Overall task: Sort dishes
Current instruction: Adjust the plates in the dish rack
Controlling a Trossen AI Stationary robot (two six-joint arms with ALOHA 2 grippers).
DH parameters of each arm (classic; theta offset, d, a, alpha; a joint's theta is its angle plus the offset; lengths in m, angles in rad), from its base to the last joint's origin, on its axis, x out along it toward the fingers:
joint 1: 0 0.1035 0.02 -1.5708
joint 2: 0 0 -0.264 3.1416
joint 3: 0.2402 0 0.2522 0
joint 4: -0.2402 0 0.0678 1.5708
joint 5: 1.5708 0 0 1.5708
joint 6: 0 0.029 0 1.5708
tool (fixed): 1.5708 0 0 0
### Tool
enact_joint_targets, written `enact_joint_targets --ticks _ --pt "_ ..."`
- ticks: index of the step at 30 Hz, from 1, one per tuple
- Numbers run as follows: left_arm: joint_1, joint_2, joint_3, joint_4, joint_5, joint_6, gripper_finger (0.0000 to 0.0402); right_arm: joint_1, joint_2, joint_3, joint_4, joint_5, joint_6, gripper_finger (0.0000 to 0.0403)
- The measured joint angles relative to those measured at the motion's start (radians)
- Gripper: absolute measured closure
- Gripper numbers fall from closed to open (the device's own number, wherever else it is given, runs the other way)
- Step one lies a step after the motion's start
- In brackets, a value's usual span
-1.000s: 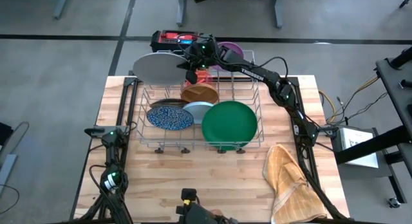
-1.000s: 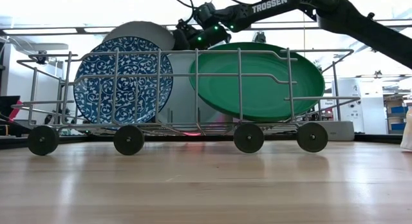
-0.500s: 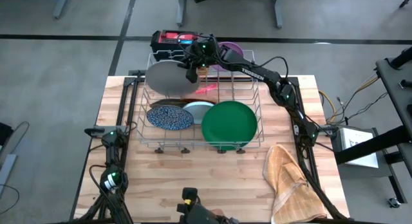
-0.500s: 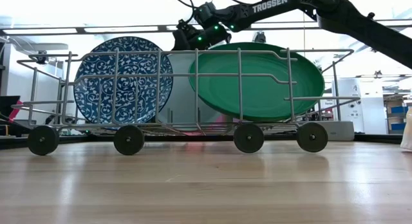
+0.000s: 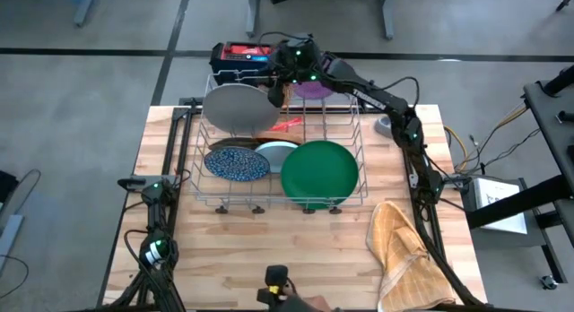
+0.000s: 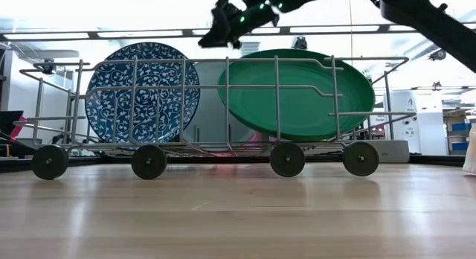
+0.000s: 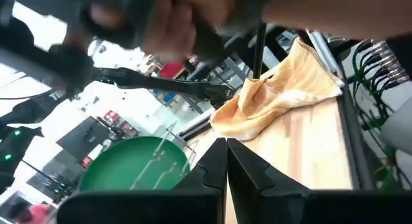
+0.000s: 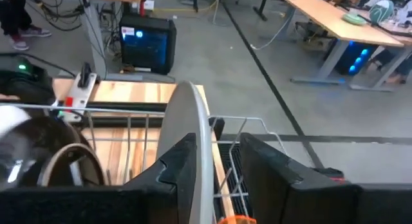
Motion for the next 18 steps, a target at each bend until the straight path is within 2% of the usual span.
enact_joint_targets --ticks 9,14,18 --pt "0.025 -0.004 0.002 0.001 -0.009 0.177 0.0401 -0.002 -0.147 0.000 -0.306 -0.026 -0.214 0.0283" --pt "0.039 -0.009 0.002 0.000 -0.009 0.260 0.0401 -0.011 -0.160 -0.005 -0.495 -0.176 -0.279 0.0320" --pt "0.040 -0.023 0.002 0.002 -0.009 0.303 0.0401 -0.013 -0.161 -0.043 -0.551 -0.215 -0.332 0.0363"
